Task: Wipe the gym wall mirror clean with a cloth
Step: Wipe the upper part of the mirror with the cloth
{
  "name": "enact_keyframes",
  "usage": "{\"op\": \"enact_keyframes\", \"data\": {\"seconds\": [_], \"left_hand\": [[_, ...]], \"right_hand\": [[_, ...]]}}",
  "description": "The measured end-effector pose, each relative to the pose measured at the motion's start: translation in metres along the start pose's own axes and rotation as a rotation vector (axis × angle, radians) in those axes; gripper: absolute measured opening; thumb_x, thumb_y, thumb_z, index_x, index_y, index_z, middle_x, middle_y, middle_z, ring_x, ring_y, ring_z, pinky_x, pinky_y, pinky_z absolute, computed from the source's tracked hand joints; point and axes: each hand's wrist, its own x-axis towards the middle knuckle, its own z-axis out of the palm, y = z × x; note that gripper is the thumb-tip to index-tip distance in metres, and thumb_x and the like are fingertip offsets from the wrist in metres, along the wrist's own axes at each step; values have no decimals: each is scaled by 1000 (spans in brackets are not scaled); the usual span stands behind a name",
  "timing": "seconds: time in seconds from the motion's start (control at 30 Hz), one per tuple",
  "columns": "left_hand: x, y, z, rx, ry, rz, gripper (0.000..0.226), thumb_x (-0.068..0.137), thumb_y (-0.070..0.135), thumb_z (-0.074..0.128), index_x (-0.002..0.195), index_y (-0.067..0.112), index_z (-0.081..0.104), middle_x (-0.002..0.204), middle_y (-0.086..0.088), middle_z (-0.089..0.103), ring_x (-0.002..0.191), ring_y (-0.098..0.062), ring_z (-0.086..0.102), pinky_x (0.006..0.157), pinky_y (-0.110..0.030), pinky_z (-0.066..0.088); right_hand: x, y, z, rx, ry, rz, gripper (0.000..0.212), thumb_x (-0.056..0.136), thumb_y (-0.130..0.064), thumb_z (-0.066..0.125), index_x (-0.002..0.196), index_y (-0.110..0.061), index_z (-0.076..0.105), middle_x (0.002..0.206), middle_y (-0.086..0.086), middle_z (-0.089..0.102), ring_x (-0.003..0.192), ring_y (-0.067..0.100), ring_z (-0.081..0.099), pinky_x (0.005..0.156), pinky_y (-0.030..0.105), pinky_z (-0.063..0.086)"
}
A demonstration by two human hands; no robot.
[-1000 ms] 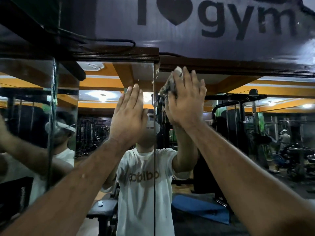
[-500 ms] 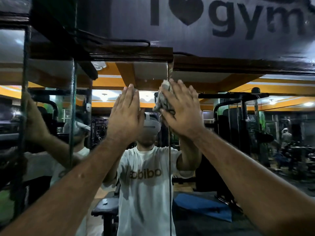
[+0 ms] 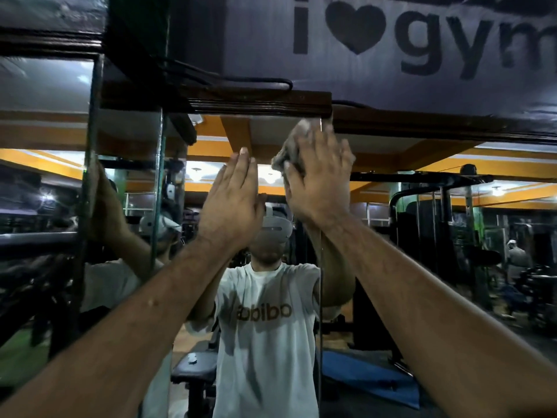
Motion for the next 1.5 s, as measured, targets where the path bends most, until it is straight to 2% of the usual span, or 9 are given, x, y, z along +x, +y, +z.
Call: {"op": "enact_keyframes", "data": {"seconds": [0.1, 0.23, 0.4, 0.53, 0.7, 0.9, 1.13, 1.27, 1.5], "left_hand": [[-1, -5, -1, -12, 15, 18, 65, 102, 29, 46, 156, 0, 27, 166, -19, 19, 154, -31, 15, 126, -38, 10], [3, -12, -5, -12, 85, -40, 68, 99, 34, 43, 155, -1, 30, 165, -19, 22, 154, -32, 16, 125, -40, 11], [5, -21, 0, -28, 90, -24, 66, 99, 36, 38, 155, 2, 29, 166, -17, 21, 154, -30, 16, 126, -41, 12], [-3, -17, 1, -16, 190, -148, 67, 99, 38, 34, 156, 1, 28, 166, -17, 20, 155, -29, 14, 127, -43, 10], [-19, -14, 9, -83, 311, -219, 65, 98, 32, 37, 154, 0, 32, 164, -17, 26, 153, -29, 20, 126, -43, 13], [-41, -22, 9, -57, 359, -324, 54, 98, 23, 48, 146, 0, 44, 157, -19, 38, 149, -32, 29, 118, -52, 30], [-55, -33, 12, -18, 354, -347, 57, 97, 27, 45, 148, 0, 44, 157, -17, 40, 146, -31, 35, 120, -46, 28], [-72, -27, 22, -50, 443, -451, 57, 101, 30, 41, 147, -3, 46, 157, -19, 40, 147, -32, 35, 123, -38, 24], [-81, -33, 24, -24, 423, -453, 54, 101, 26, 49, 147, -4, 46, 156, -19, 42, 147, -29, 36, 122, -24, 13]], "right_hand": [[2, 10, -4, -2, -38, -202, 69, 99, -43, 53, 162, -24, 33, 172, 8, 26, 160, 28, 16, 130, 49, 2], [24, 1, 2, -7, 35, 32, 67, 101, -45, 52, 162, -26, 33, 172, 8, 25, 160, 30, 15, 130, 52, 3], [31, 0, -3, -24, -63, -196, 68, 100, -46, 48, 163, -26, 31, 173, 7, 23, 160, 28, 14, 130, 53, 4], [33, -20, 7, -71, 23, -18, 69, 101, -48, 48, 164, -27, 27, 173, 7, 20, 160, 31, 13, 129, 53, 1], [34, -36, 12, -16, -62, -325, 64, 98, -41, 52, 159, -27, 39, 171, 6, 28, 159, 29, 19, 129, 53, 6], [38, -71, 25, -41, -14, -191, 67, 100, -45, 49, 162, -24, 33, 172, 7, 26, 159, 30, 17, 125, 44, -7], [41, -91, 33, -17, 28, -121, 67, 97, -44, 52, 160, -22, 38, 168, 8, 33, 158, 32, 23, 127, 53, 6], [41, -105, 42, 12, -12, -386, 63, 96, -44, 46, 156, -24, 46, 167, 9, 37, 156, 33, 29, 127, 55, 13], [47, -143, 58, -96, 2, -254, 64, 103, -50, 40, 160, -22, 37, 170, 18, 26, 158, 40, 20, 127, 60, 13]]}}
